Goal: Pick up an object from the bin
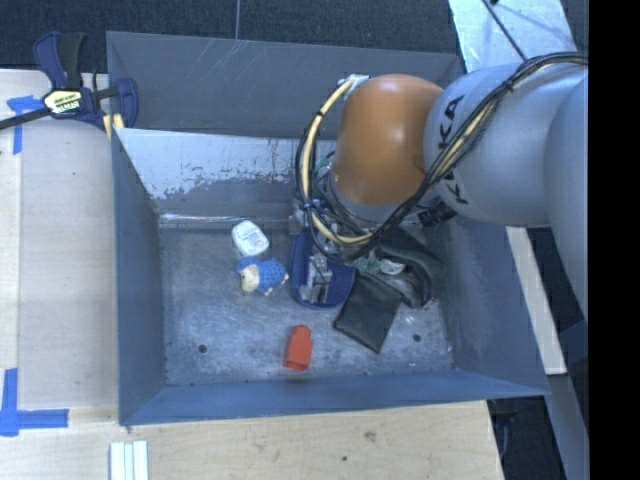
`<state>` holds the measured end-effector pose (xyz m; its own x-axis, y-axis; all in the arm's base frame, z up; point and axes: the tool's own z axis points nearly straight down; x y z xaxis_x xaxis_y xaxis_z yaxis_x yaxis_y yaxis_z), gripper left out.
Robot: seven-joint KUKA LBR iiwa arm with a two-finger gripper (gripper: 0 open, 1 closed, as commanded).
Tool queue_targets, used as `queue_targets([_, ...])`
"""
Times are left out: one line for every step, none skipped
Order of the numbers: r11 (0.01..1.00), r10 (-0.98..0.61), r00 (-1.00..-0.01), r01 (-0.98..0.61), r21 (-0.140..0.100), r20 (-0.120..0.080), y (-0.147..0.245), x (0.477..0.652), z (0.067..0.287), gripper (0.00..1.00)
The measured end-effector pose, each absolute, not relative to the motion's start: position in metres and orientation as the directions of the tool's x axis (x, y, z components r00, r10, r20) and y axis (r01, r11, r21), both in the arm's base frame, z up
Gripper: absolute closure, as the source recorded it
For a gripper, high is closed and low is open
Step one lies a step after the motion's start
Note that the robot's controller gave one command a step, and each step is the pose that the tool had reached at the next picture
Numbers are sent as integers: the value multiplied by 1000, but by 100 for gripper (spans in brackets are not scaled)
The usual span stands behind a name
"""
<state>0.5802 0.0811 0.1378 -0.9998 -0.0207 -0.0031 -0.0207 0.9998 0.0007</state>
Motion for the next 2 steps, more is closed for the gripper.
queue_targets([992, 124, -992, 124, 0, 2, 93, 577, 67, 0])
queue_targets([992, 125, -992, 125, 1, -5, 92, 579, 71, 100])
